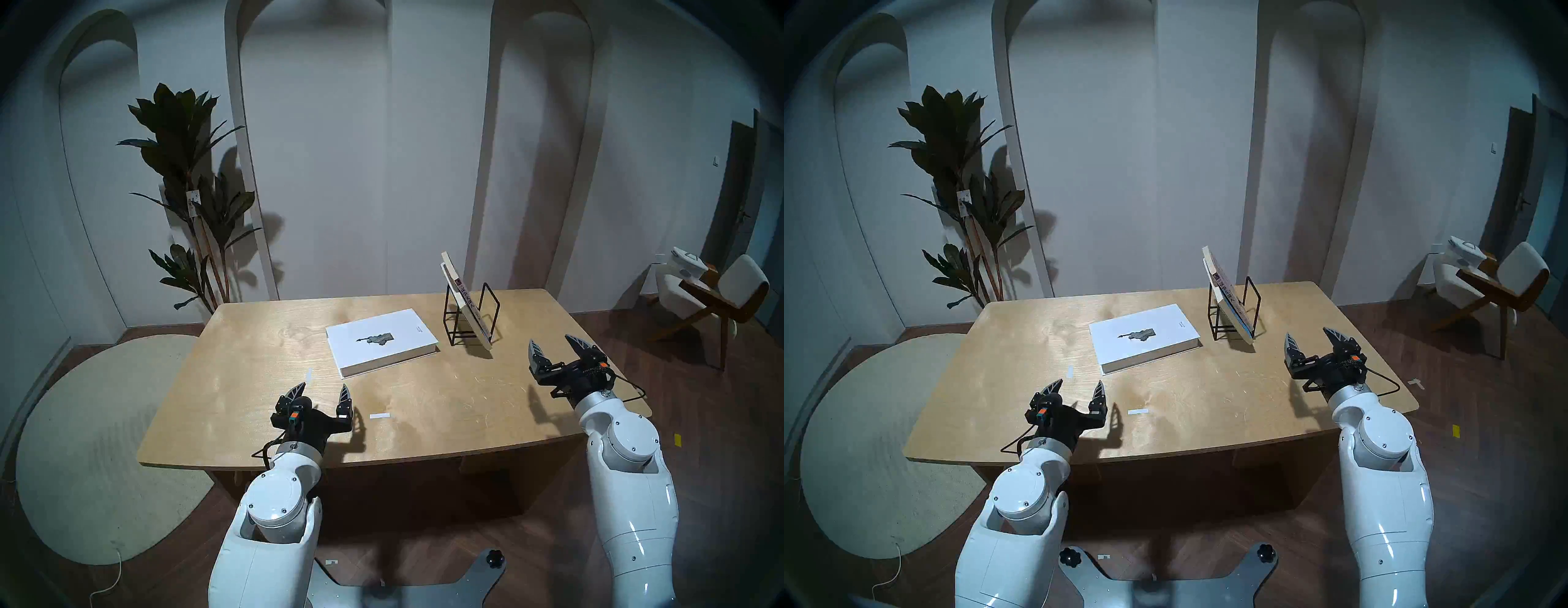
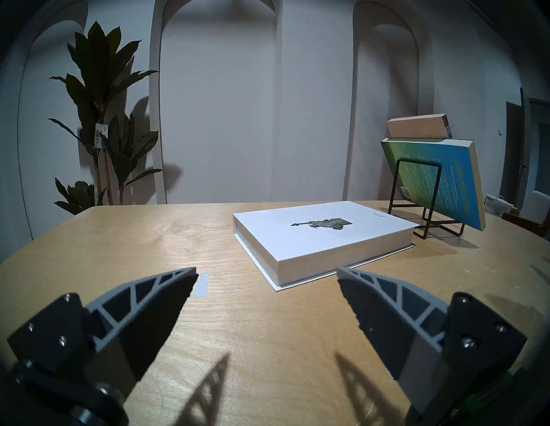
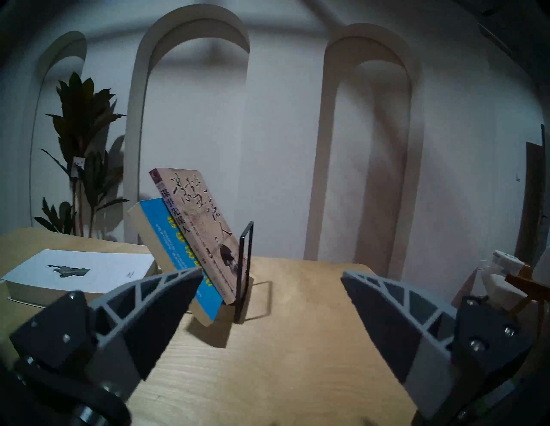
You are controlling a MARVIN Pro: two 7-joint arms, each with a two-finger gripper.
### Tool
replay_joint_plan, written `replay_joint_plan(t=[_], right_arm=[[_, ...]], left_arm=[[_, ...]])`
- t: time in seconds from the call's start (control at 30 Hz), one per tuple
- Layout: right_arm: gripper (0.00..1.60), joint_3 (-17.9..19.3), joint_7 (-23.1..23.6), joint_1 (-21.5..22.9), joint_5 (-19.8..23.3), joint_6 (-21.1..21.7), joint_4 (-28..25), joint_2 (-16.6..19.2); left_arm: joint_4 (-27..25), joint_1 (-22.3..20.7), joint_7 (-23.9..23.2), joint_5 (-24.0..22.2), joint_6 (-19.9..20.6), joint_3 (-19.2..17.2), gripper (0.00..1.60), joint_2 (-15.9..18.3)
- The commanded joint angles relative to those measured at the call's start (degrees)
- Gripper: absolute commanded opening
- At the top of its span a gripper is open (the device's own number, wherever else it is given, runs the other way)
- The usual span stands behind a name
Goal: Stack the books into one stack
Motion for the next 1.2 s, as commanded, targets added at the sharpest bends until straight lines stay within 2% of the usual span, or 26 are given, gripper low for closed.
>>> replay_joint_plan(t=[0.0,0.03,0.2,0.23,0.27,0.4,0.53,0.57,0.6,0.67,0.8,0.87,0.9,0.93,1.03,1.07,1.17], right_arm=[[1.60,0.61,1.54,1.11,1.16,-1.01,0.52,0.98],[1.60,0.74,1.64,1.23,1.25,-1.10,0.90,1.06],[1.60,0.78,1.95,2.50,0.94,-0.61,2.41,1.78],[1.60,0.56,1.83,2.78,0.74,-0.01,2.50,1.79],[1.60,0.45,1.86,3.04,0.72,-0.17,2.73,1.71],[1.60,0.41,2.04,3.25,0.77,-0.26,3.05,1.81],[1.60,0.36,2.14,3.36,0.79,-0.30,3.21,1.88],[1.60,0.36,2.17,3.38,0.81,-0.32,3.25,1.90],[1.60,0.35,2.20,3.39,0.82,-0.33,3.28,1.91],[1.60,0.33,2.24,3.46,0.81,-0.35,3.36,1.95],[1.60,0.31,2.28,3.52,0.81,-0.37,3.43,1.98],[1.60,0.31,2.31,3.54,0.82,-0.38,3.47,1.99],[1.60,0.31,2.32,3.55,0.83,-0.39,3.48,2.00],[1.60,0.30,2.32,3.56,0.83,-0.39,3.50,2.01],[1.60,0.28,2.33,3.58,0.85,-0.41,3.54,2.04],[1.60,0.27,2.34,3.59,0.86,-0.41,3.55,2.04],[1.60,0.25,2.33,3.60,0.88,-0.42,3.59,2.07]], left_arm=[[-1.58,-1.82,-6.07,-7.14,1.00,0.58,1.60,2.89],[-1.83,-2.20,-6.77,-7.33,1.55,1.58,1.60,4.46],[-2.16,-4.62,-12.05,-9.51,2.39,2.38,1.60,5.52],[-2.21,-5.22,-12.08,-9.66,2.20,3.03,1.60,5.34],[-2.17,-5.85,-14.12,-10.10,2.63,2.96,1.60,5.17],[-1.81,-8.05,-15.12,-10.87,2.78,4.39,1.60,4.05],[-0.76,-10.48,-17.88,-13.09,7.02,5.60,1.60,3.59],[0.29,-11.78,-19.12,-15.48,9.79,5.85,1.60,3.08],[0.11,-11.30,-19.54,-15.91,10.32,5.79,1.60,2.51],[1.82,-13.60,-21.40,-17.77,12.99,6.29,1.60,2.39],[3.52,-15.00,-21.59,-20.23,16.52,7.95,1.60,1.35],[6.01,-17.04,-22.63,-21.74,17.72,8.75,1.60,0.68],[4.51,-15.48,-22.35,-22.24,17.01,9.62,1.60,1.60],[6.90,-17.98,-22.81,-22.77,17.83,9.91,1.60,0.71],[6.43,-17.75,-22.62,-24.82,17.25,11.43,1.60,1.04],[8.02,-19.38,-22.93,-26.09,18.22,11.70,1.60,0.49],[9.10,-20.59,-22.12,-29.39,17.12,12.96,1.60,0.22]])
